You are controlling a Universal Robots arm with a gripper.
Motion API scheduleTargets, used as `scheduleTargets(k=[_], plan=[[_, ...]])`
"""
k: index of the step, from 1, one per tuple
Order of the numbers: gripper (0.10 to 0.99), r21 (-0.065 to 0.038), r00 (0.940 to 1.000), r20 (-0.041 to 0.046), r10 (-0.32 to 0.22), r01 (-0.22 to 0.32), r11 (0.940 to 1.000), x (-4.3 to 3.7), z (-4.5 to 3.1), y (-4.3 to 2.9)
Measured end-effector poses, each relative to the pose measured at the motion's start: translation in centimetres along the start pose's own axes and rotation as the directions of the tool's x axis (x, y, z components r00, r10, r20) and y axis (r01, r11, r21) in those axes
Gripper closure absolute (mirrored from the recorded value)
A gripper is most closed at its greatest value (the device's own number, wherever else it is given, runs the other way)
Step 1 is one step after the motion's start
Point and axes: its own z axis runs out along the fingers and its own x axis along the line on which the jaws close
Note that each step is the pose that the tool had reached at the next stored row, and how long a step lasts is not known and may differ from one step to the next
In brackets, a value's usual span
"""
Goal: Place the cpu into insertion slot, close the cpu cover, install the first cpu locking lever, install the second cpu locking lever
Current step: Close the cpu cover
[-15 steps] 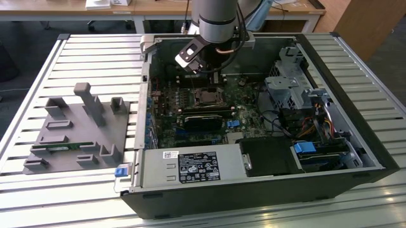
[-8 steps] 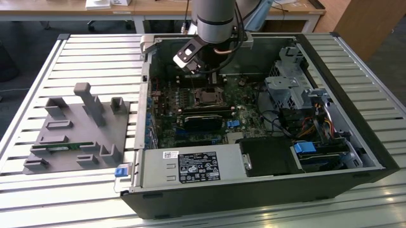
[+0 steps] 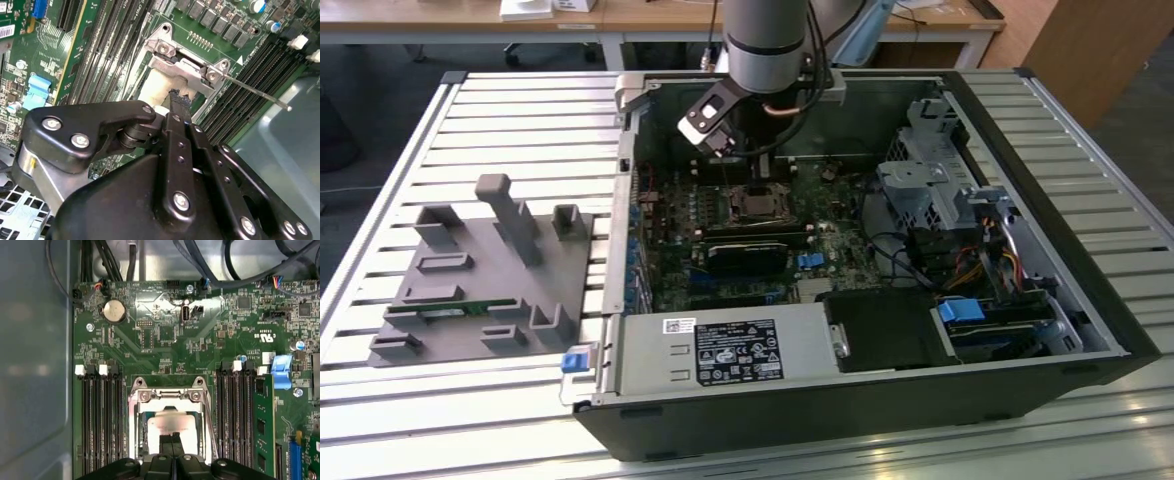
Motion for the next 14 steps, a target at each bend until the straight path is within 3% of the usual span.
scheduleTargets(k=[14], plan=[[0.98, 0.0, 1.0, 0.0, 0.0, 0.0, 1.0, -0.04, 0.43, -0.91]])
